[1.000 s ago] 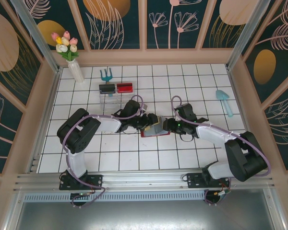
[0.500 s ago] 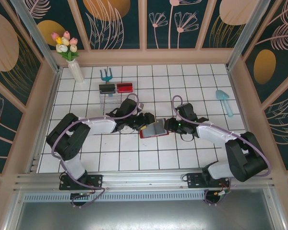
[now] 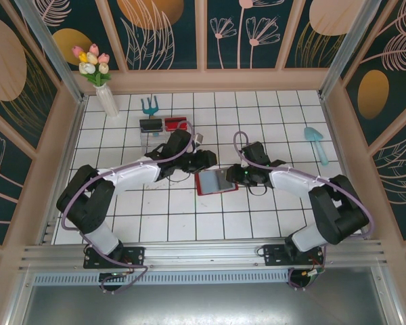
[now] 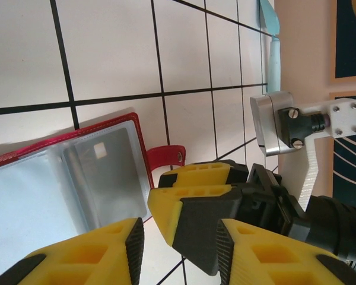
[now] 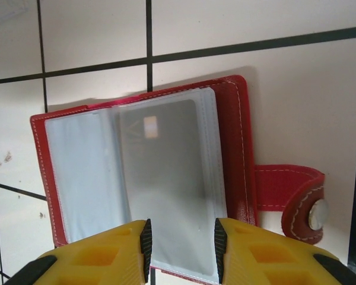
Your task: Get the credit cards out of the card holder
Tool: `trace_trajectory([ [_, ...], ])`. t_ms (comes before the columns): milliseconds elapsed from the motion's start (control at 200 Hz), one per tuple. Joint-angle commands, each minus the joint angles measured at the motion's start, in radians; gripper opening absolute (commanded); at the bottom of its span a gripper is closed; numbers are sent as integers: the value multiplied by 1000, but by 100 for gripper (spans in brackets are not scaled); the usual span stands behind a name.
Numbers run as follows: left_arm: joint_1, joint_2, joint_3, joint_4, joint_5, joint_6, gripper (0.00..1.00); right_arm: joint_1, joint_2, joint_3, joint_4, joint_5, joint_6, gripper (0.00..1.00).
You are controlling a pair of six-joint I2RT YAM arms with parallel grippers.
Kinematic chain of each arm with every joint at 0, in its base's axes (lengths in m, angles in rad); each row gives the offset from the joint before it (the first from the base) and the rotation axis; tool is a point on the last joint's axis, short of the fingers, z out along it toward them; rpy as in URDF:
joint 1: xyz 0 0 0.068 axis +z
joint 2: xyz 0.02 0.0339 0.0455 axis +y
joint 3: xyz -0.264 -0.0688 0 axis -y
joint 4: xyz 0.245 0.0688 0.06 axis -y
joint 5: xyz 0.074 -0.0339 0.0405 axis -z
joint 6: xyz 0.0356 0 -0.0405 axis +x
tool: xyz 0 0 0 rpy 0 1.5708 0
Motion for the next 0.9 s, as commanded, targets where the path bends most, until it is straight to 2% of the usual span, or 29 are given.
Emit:
trace_trajectory([
  [0,3,30,-37,-26,-23,11,40,1,25,32,2,-29,-22,36],
  [215,4,89,-151,9,-47,-13,38,0,46,35,2,-30,-33,36],
  [591,3,127,-146,-25,-52,15,38,3,64,9,10,-21,-41,36],
  [736,3,126,-144,-25,-51,17,38,1,48,9,-14,41,-50,36],
  [896,4,124,-143,-24,-47,17,38,-10,23,9,-18,50,-52,36],
])
